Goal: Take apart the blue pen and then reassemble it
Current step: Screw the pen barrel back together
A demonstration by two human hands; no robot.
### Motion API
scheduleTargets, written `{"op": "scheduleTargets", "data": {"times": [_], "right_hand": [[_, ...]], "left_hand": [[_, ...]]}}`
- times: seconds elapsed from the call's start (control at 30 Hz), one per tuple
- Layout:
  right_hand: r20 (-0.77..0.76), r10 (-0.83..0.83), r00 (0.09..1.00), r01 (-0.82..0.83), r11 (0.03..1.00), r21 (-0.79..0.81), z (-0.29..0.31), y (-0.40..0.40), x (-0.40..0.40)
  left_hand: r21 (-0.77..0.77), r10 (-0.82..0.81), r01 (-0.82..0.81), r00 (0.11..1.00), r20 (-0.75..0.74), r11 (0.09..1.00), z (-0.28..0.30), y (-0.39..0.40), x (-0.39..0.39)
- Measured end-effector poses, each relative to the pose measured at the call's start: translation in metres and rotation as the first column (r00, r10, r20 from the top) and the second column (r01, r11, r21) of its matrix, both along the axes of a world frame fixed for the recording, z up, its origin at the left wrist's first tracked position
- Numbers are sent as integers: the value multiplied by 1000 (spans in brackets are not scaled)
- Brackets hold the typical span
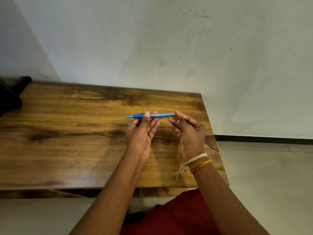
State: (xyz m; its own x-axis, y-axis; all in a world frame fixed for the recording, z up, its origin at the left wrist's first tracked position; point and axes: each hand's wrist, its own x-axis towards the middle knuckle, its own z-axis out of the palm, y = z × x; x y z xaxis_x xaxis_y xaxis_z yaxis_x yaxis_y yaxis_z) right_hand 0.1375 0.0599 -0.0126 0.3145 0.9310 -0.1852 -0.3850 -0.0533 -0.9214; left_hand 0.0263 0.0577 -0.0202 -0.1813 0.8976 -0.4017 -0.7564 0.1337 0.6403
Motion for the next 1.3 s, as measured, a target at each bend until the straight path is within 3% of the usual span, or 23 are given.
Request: {"op": "scheduleTargets", "data": {"times": [0.33, 0.83, 1.1, 1.3], "right_hand": [[-67, 13, 998, -12, 1000, 17, -6, -4, -15], [103, 133, 986, -140, 988, 64, -9, -4, -11], [-40, 234, 971, -234, 972, -13, -11, 0, -11], [-395, 137, 908, -156, 988, -16, -10, 9, 2]], "left_hand": [[-2, 41, -41, 999, 24, 999, -3, -1, 2], [3, 57, -57, 998, 38, 998, -1, 3, -7], [18, -117, 118, 990, -76, 993, 3, -1, 1], [-27, -172, 170, 973, -153, 985, 1, -1, 0]]}}
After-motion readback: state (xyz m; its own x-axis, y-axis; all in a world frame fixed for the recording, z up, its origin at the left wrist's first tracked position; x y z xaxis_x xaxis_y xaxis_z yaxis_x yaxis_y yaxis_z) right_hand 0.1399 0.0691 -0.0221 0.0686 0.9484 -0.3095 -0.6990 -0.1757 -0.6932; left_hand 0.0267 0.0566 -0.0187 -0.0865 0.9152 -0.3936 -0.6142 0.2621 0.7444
